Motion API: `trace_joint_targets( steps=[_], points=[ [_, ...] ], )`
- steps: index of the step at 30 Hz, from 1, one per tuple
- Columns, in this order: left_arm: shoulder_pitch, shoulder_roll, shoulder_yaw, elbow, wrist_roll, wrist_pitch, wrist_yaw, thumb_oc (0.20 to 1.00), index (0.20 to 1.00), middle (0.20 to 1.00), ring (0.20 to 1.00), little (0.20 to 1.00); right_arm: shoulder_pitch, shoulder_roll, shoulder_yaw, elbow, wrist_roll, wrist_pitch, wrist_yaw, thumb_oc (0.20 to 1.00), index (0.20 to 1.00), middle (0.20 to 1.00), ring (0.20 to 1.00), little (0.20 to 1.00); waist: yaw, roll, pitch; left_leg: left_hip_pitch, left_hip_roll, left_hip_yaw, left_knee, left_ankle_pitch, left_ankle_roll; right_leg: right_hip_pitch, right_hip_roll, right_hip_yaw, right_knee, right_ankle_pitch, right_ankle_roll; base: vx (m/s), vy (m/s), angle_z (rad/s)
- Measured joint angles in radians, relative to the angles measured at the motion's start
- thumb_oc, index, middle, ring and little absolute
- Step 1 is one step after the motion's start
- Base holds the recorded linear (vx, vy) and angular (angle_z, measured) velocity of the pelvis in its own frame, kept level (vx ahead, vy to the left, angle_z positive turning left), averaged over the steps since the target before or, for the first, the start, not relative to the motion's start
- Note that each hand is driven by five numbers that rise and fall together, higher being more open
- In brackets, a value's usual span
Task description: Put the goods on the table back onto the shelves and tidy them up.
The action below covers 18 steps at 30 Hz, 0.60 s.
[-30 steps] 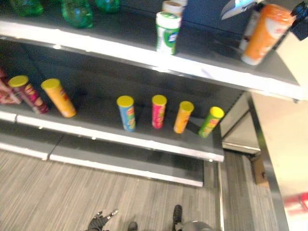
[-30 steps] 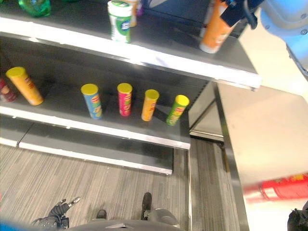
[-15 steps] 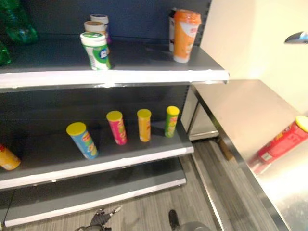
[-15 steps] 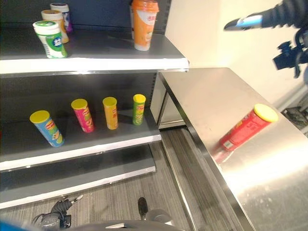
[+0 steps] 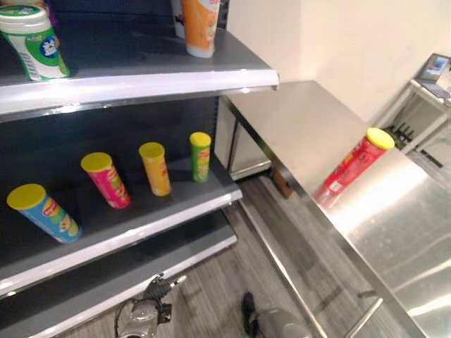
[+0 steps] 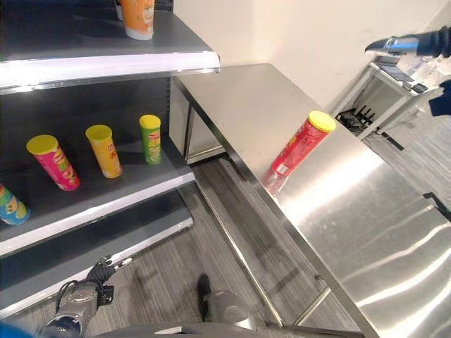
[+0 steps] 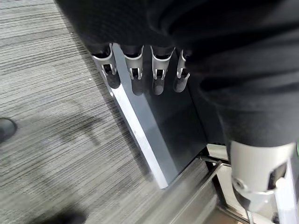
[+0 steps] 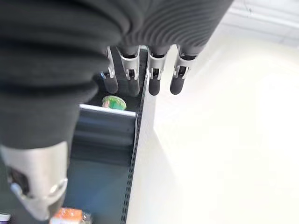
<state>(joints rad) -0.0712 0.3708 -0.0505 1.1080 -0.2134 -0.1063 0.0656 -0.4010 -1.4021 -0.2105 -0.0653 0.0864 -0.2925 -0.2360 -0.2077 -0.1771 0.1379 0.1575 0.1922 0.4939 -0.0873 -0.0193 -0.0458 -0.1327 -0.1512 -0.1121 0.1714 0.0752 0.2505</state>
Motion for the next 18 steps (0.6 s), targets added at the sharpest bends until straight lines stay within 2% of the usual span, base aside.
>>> trace_joint_targets(
  steps=[2, 3, 4, 5, 6, 9, 10, 11, 12, 14, 15, 16, 18],
  points=[
    [0.013, 0.021, -0.001, 0.004, 0.0, 0.001, 0.0, 1.0, 1.0, 1.0, 1.0, 1.0, -0.031, -0.007, 0.0, -0.005, 0.0, -0.002, 0.0, 1.0, 1.0, 1.0, 1.0, 1.0, 0.028, -0.018, -0.009, -0.001, 0.013, 0.002, 0.003, 0.01, -0.011, 0.051, -0.058, 0.0, -0.041, 0.005, 0.003, -0.03, -0.205, -0.59],
    [0.029, 0.043, 0.001, 0.004, 0.0, 0.002, 0.001, 1.0, 1.0, 1.0, 1.0, 1.0, -0.041, -0.007, 0.0, -0.01, 0.001, -0.004, 0.001, 1.0, 1.0, 1.0, 1.0, 1.0, 0.043, -0.043, -0.026, 0.0, 0.024, 0.017, 0.001, 0.023, -0.036, 0.117, -0.112, -0.022, -0.108, 0.058, -0.012, 0.08, -0.245, -0.5],
    [0.036, 0.054, 0.006, 0.005, 0.0, 0.002, 0.001, 1.0, 1.0, 1.0, 1.0, 1.0, -0.039, -0.002, 0.003, -0.012, 0.001, -0.004, 0.001, 1.0, 1.0, 1.0, 1.0, 1.0, 0.059, -0.06, -0.038, 0.001, 0.027, 0.021, 0.002, 0.03, -0.048, 0.136, -0.109, -0.019, -0.148, 0.062, 0.004, 0.06, -0.207, -0.61],
    [0.038, 0.051, 0.018, 0.005, 0.0, 0.003, 0.001, 1.0, 1.0, 1.0, 1.0, 1.0, -0.036, 0.009, 0.003, -0.01, 0.001, -0.004, 0.004, 1.0, 1.0, 1.0, 1.0, 1.0, 0.074, -0.065, -0.043, 0.004, 0.042, 0.015, 0.004, 0.029, -0.048, 0.15, -0.082, -0.035, -0.185, 0.042, -0.013, 0.11, -0.159, -0.69],
    [0.037, 0.029, 0.02, 0.004, 0.0, 0.009, 0.001, 1.0, 1.0, 1.0, 1.0, 1.0, -0.035, 0.05, -0.001, -0.001, 0.002, -0.002, 0.006, 1.0, 1.0, 1.0, 1.0, 1.0, 0.083, -0.059, -0.044, 0.006, 0.056, -0.02, 0.004, 0.032, -0.049, 0.162, -0.062, -0.048, -0.222, 0.009, -0.032, 0.05, -0.113, -0.61],
    [0.026, -0.04, 0.02, -0.008, 0.0, 0.008, -0.004, 1.0, 1.0, 1.0, 1.0, 1.0, 0.027, 0.071, -0.014, 0.026, 0.005, 0.027, 0.007, 1.0, 1.0, 1.0, 1.0, 1.0, 0.054, -0.008, -0.04, -0.011, 0.074, -0.026, 0.024, 0.03, -0.056, 0.163, -0.041, -0.045, -0.246, 0.008, -0.042, 0.11, -0.114, -0.23],
    [0.024, -0.062, 0.02, -0.019, 0.0, 0.006, -0.005, 1.0, 1.0, 1.0, 1.0, 1.0, 0.092, 0.072, -0.053, 0.03, 0.006, 0.038, 0.01, 1.0, 1.0, 1.0, 1.0, 1.0, 0.042, 0.01, -0.044, -0.006, 0.074, -0.035, 0.015, 0.029, -0.057, 0.173, -0.038, -0.05, -0.254, 0.008, -0.042, 0.06, -0.11, 0.1],
    [0.024, -0.071, 0.02, -0.03, 0.0, 0.006, -0.005, 1.0, 1.0, 1.0, 1.0, 1.0, 0.142, 0.072, -0.083, 0.03, 0.008, 0.046, 0.015, 1.0, 1.0, 1.0, 1.0, 1.0, 0.037, 0.018, -0.044, 0.005, 0.073, -0.043, 0.011, 0.029, -0.066, 0.188, -0.039, -0.052, -0.266, 0.008, -0.042, 0.06, -0.09, 0.08],
    [0.025, -0.072, 0.027, -0.035, 0.0, 0.004, -0.004, 1.0, 1.0, 1.0, 1.0, 1.0, 0.191, 0.074, -0.108, 0.029, 0.013, 0.048, 0.028, 1.0, 1.0, 1.0, 1.0, 1.0, 0.02, 0.026, -0.047, 0.015, 0.073, -0.043, 0.01, 0.031, -0.093, 0.196, -0.04, -0.05, -0.267, 0.008, -0.042, 0.04, -0.081, -0.01],
    [0.028, -0.062, 0.03, -0.034, -0.001, 0.004, -0.004, 1.0, 1.0, 1.0, 1.0, 1.0, 0.227, 0.079, -0.152, 0.02, 0.036, 0.045, 0.035, 1.0, 1.0, 1.0, 1.0, 1.0, 0.009, 0.027, -0.049, 0.024, 0.072, -0.043, -0.004, 0.028, -0.124, 0.196, -0.039, -0.05, -0.267, 0.009, -0.043, 0.03, -0.073, -0.02],
    [0.027, -0.052, 0.03, -0.033, -0.001, 0.005, -0.003, 1.0, 1.0, 1.0, 1.0, 1.0, 0.237, 0.107, -0.188, 0.016, 0.055, 0.039, 0.036, 1.0, 1.0, 1.0, 1.0, 1.0, 0.002, 0.017, -0.055, 0.021, 0.069, -0.045, -0.004, 0.03, -0.136, 0.192, -0.043, -0.048, -0.268, 0.013, -0.042, 0.04, -0.054, 0.01],
    [0.04, -0.041, 0.029, -0.031, -0.001, 0.007, -0.003, 1.0, 1.0, 1.0, 1.0, 1.0, 0.246, 0.138, -0.218, -0.005, 0.09, 0.028, 0.036, 1.0, 1.0, 1.0, 1.0, 1.0, 0.001, 0.0, -0.07, 0.02, 0.065, -0.047, -0.004, 0.03, -0.137, 0.191, -0.048, -0.047, -0.268, 0.017, -0.042, 0.03, -0.04, 0.01],
    [0.044, -0.039, 0.028, -0.03, -0.001, 0.008, -0.003, 1.0, 1.0, 1.0, 1.0, 1.0, 0.246, 0.138, -0.218, -0.006, 0.09, 0.021, 0.036, 1.0, 1.0, 1.0, 1.0, 1.0, -0.002, -0.004, -0.074, 0.021, 0.065, -0.048, -0.004, 0.031, -0.137, 0.191, -0.048, -0.047, -0.268, 0.018, -0.042, 0.0, 0.0, 0.0]
  ],
)
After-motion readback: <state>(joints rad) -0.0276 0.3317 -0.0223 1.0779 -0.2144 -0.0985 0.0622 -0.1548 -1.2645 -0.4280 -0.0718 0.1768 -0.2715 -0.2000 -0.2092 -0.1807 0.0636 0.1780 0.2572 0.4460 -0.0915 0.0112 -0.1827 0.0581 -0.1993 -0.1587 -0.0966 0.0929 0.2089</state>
